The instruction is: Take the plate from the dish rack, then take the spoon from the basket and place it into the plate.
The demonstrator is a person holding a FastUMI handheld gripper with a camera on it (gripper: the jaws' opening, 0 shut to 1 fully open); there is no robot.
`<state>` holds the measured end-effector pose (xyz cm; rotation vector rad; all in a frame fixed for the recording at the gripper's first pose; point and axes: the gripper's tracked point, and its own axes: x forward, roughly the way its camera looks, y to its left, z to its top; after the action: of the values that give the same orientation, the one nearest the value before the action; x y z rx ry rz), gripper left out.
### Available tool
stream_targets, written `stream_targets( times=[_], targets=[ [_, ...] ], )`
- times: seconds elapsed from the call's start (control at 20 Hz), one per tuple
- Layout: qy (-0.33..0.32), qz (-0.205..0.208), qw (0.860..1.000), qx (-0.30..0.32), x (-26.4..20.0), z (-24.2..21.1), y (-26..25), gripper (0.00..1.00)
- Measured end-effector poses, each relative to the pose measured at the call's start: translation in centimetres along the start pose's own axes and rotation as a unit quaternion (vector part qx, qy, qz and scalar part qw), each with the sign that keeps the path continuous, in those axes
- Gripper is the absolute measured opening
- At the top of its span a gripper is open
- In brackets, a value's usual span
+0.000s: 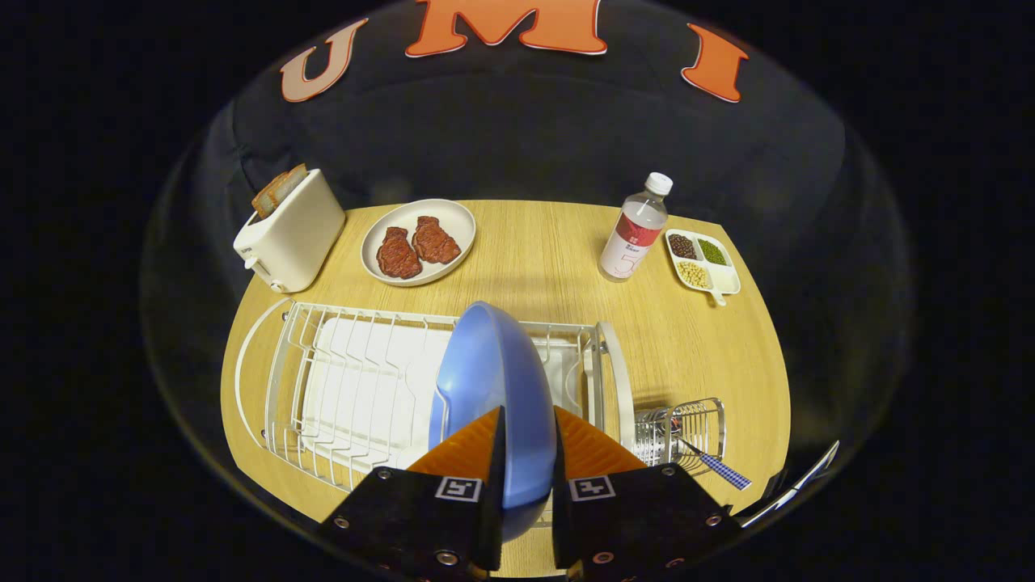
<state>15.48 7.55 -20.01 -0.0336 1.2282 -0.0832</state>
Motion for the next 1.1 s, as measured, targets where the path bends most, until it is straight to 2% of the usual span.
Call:
stream_targets(
  times=[0.4, 0.75, 1.1],
  targets=[
    [-0.035, -0.075, 0.995, -0.047, -2.4, 2.8, -0.8, 0.24],
    [-0.076, -0.043, 0.995, -0.052, -7.4, 1.3, -2.4, 0.24],
    [-0.120, 0.032, 0.991, -0.043, -12.2, -5.1, -3.8, 0.24]
  ],
)
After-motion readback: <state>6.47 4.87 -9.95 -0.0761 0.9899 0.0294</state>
